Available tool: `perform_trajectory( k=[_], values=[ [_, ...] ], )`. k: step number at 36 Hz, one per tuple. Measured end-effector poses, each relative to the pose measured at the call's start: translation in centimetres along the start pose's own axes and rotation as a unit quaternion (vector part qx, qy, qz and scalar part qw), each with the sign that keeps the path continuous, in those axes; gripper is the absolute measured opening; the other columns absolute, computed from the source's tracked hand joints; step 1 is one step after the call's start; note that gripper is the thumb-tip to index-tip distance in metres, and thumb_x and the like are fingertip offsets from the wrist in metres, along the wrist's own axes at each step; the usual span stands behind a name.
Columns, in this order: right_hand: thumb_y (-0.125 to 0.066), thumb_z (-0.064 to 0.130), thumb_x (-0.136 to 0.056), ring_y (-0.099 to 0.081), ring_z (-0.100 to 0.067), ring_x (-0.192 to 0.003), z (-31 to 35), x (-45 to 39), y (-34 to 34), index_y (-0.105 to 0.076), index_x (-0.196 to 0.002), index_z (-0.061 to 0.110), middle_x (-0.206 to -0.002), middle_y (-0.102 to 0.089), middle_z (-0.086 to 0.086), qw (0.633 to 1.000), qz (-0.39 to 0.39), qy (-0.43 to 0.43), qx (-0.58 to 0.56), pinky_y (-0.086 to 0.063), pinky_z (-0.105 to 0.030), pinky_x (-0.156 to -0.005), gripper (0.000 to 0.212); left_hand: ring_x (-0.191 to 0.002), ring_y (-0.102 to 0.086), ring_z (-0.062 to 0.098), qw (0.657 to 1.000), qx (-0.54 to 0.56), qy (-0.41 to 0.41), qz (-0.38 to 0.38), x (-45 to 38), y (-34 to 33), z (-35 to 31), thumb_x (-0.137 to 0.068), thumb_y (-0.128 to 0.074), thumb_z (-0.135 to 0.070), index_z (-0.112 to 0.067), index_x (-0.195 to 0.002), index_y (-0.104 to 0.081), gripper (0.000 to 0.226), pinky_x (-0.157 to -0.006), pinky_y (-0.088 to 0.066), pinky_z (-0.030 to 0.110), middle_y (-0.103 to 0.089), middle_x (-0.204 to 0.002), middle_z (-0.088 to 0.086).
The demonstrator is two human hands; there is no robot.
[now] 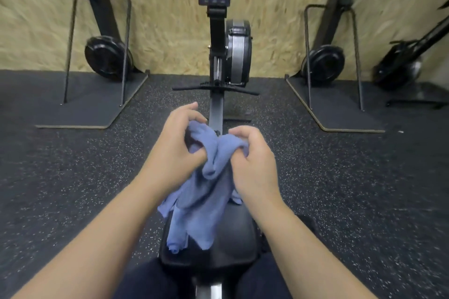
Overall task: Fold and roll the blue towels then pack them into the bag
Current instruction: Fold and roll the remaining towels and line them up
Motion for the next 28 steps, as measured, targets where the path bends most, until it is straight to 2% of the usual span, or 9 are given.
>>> perform_trajectory(
  k=[3, 6, 8, 12, 16, 20, 22, 24, 28],
  values=[
    [-0.054, 0.002, -0.087, -0.053, 0.011, -0.071, 1.8, 1.7, 0.8, -0.054, -0.093, 0.027, -0.08, -0.061, 0.017, 1.0, 0.004, 0.011, -0.022, -0.039, -0.008, -0.062, 0.025, -0.117, -0.05, -0.003, 0.998, 0.043, 0.038, 0.024, 1.9, 0.5, -2.6, -0.071, -0.069, -0.022, -0.047, -0.096, -0.04, 0.046, -0.09, -0.041, 0.015, -0.037, -0.133, -0.026],
    [-0.058, 0.008, -0.087, -0.052, 0.005, -0.069, 2.5, 3.2, 1.2, -0.052, -0.087, 0.027, -0.079, -0.06, 0.014, 1.0, -0.007, 0.014, -0.019, -0.039, -0.011, -0.061, 0.02, -0.074, -0.059, -0.005, 0.994, 0.09, 0.059, 0.027, 4.1, 0.9, -4.4, -0.077, -0.069, 0.006, -0.036, -0.094, -0.037, 0.056, -0.066, -0.044, 0.011, -0.041, -0.128, -0.018],
    [-0.059, 0.009, -0.086, -0.051, 0.003, -0.068, 2.8, 4.1, 1.5, -0.052, -0.086, 0.025, -0.078, -0.058, 0.013, 1.0, -0.02, 0.013, -0.02, -0.039, -0.014, -0.061, 0.018, -0.061, -0.055, -0.007, 0.984, 0.154, 0.082, 0.024, 5.4, 1.0, -5.3, -0.077, -0.066, 0.014, -0.029, -0.094, -0.035, 0.056, -0.059, -0.042, 0.009, -0.045, -0.12, -0.015],
    [-0.061, 0.008, -0.083, -0.05, 0.002, -0.064, 3.4, 6.0, 2.1, -0.054, -0.079, 0.026, -0.075, -0.06, 0.01, 1.0, -0.027, 0.009, -0.001, -0.039, -0.013, -0.057, 0.019, -0.067, -0.063, -0.006, 0.961, 0.245, 0.121, 0.029, 8.2, 1.0, -6.6, -0.071, -0.067, 0.0, -0.019, -0.092, -0.034, 0.043, -0.059, -0.044, 0.009, -0.061, -0.103, -0.026],
    [-0.061, 0.006, -0.082, -0.054, 0.0, -0.067, 3.7, 7.3, 2.5, -0.058, -0.077, 0.023, -0.078, -0.064, 0.007, 1.0, -0.028, 0.001, 0.002, -0.041, -0.013, -0.059, 0.018, -0.08, -0.061, -0.009, 0.967, 0.227, 0.1, 0.062, 10.7, 1.3, -6.8, -0.073, -0.069, -0.014, -0.012, -0.089, -0.041, 0.032, -0.071, -0.045, 0.009, -0.047, -0.123, -0.008],
    [-0.058, 0.007, -0.082, -0.053, -0.001, -0.062, 4.2, 8.2, 2.5, -0.061, -0.076, 0.022, -0.071, -0.063, 0.009, 1.0, -0.014, -0.001, 0.01, -0.041, -0.014, -0.057, 0.016, -0.125, -0.045, -0.002, 0.987, 0.088, 0.096, 0.099, 12.4, 1.7, -5.1, -0.06, -0.072, -0.049, -0.044, -0.097, -0.048, 0.044, -0.102, -0.036, 0.018, -0.035, -0.134, -0.025],
    [-0.059, 0.011, -0.081, -0.051, 0.001, -0.058, 4.3, 8.7, 2.4, -0.061, -0.076, 0.023, -0.066, -0.062, 0.012, 1.0, 0.002, -0.002, 0.02, -0.04, -0.016, -0.054, 0.013, -0.127, -0.035, -0.01, 0.992, 0.027, 0.075, 0.095, 12.8, 1.7, -4.8, -0.062, -0.078, -0.046, -0.045, -0.106, -0.045, 0.055, -0.1, -0.028, 0.006, -0.032, -0.132, -0.029],
    [-0.059, 0.012, -0.08, -0.049, 0.002, -0.055, 4.3, 9.2, 2.2, -0.06, -0.074, 0.026, -0.06, -0.06, 0.017, 0.999, 0.022, -0.005, 0.035, -0.038, -0.018, -0.051, 0.015, -0.121, -0.032, -0.016, 0.996, -0.033, 0.053, 0.067, 13.1, 1.7, -4.7, -0.067, -0.084, -0.027, -0.035, -0.107, -0.045, 0.056, -0.092, -0.026, -0.001, -0.038, -0.128, -0.017],
    [-0.063, 0.014, -0.079, -0.046, 0.0, -0.054, 4.4, 10.0, 1.8, -0.059, -0.071, 0.026, -0.06, -0.058, 0.012, 0.998, 0.045, 0.0, 0.038, -0.038, -0.023, -0.054, 0.015, -0.099, -0.043, -0.007, 0.994, -0.102, 0.043, -0.009, 13.2, 2.1, -3.9, -0.072, -0.078, -0.008, -0.019, -0.089, -0.044, 0.039, -0.079, -0.032, 0.006, -0.046, -0.102, -0.004]
  ],
)
Point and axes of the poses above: each hand's wrist, its own x-axis away from the middle knuckle, its own y-axis out of the back of the hand, z = x × y, the point moved 3 cm from there along -x, towards the middle knuckle
